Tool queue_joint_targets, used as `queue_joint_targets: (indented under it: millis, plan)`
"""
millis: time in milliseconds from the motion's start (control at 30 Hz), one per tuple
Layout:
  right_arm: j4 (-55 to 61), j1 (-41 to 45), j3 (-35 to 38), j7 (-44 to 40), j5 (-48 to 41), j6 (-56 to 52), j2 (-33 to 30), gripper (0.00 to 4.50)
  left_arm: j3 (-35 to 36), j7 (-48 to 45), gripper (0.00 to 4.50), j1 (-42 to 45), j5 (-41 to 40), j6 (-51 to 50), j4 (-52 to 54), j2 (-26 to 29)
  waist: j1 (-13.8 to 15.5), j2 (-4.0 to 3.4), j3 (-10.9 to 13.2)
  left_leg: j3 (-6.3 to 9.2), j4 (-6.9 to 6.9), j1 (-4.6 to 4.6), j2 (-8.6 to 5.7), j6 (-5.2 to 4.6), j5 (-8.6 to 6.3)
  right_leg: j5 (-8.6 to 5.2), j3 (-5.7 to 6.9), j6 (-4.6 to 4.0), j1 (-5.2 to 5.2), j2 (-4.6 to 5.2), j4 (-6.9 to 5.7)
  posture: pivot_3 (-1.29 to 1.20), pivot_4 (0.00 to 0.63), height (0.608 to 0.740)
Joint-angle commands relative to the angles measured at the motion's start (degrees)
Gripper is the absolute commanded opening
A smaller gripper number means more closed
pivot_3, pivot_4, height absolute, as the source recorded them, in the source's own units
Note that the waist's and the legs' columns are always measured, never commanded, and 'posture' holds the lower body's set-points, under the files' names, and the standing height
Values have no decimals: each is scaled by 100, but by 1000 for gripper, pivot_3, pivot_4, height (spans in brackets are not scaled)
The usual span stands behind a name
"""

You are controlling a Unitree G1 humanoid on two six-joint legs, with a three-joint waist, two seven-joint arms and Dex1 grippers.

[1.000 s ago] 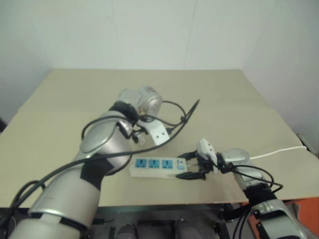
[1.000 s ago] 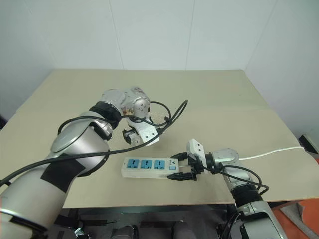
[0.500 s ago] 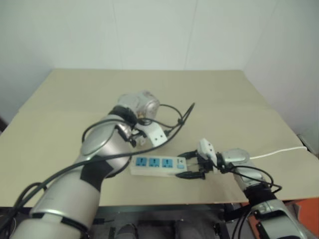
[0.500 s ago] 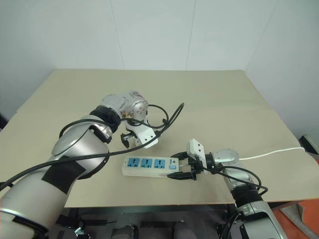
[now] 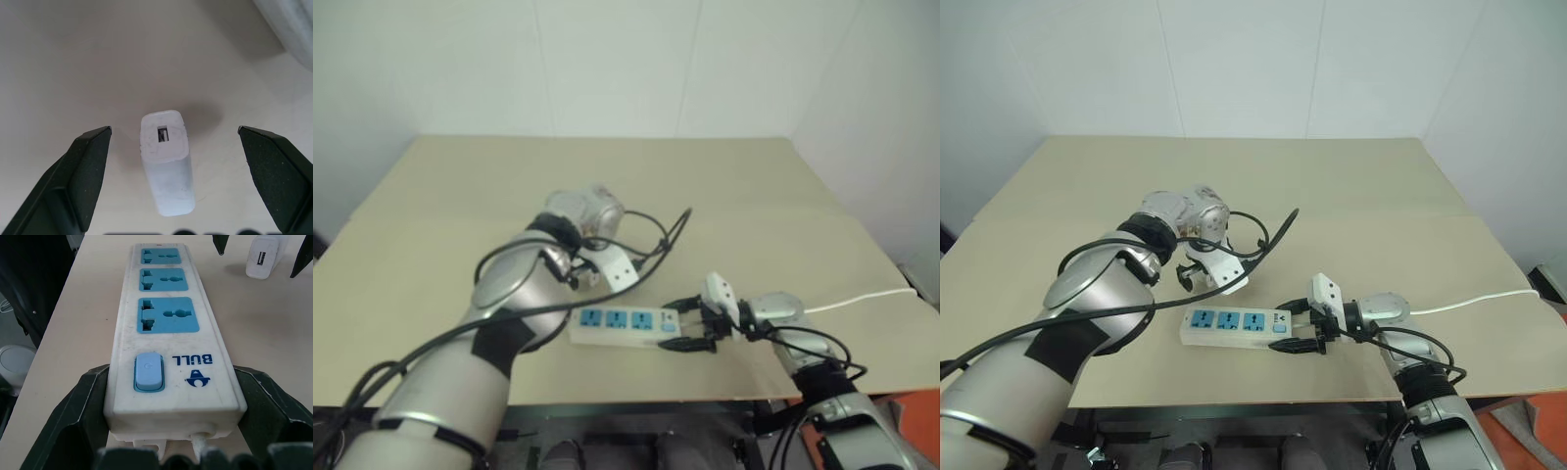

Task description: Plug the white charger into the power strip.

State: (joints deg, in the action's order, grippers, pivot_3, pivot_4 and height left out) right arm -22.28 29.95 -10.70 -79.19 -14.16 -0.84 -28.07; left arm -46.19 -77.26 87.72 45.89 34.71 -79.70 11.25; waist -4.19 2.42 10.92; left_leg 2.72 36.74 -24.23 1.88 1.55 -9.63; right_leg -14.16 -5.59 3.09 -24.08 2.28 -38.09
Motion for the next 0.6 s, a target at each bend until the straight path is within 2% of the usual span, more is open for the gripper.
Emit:
queue_joint_targets:
  millis: [33,67,100,167,433,600]
  plan:
    - [-41,-54,-31,192,218,-38,-94,3406,16,98,4500,26,74,-91,-6,-23,1,0,0,0,0,0,0,0,0,0,0,0,0,0,0,0,150,740]
    - [-35,-62,-30,195,219,-41,-100,3406,43,147,4500,11,57,-127,-5,-36,1,0,0,0,0,0,0,0,0,0,0,0,0,0,0,0,150,740]
    - [-37,-67,-30,199,223,-39,-104,3406,76,188,4141,-2,35,-168,-4,-52,1,0,0,0,0,0,0,0,0,0,0,0,1,0,0,0,150,740]
    - [-48,-77,-35,203,239,-25,-112,3406,96,158,3729,-6,26,-195,-8,-71,2,0,0,1,0,1,0,0,0,0,0,0,2,0,0,0,150,740]
    - [-58,-95,-54,187,291,19,-157,3406,87,264,1040,-3,75,-190,-3,-107,15,0,0,1,1,1,-1,0,0,0,1,0,3,0,0,0,150,740]
    - [-109,-37,-49,201,299,24,-149,3406,150,401,1012,29,68,-252,1,-94,16,0,0,2,2,1,-2,0,0,0,1,0,3,0,0,0,150,740]
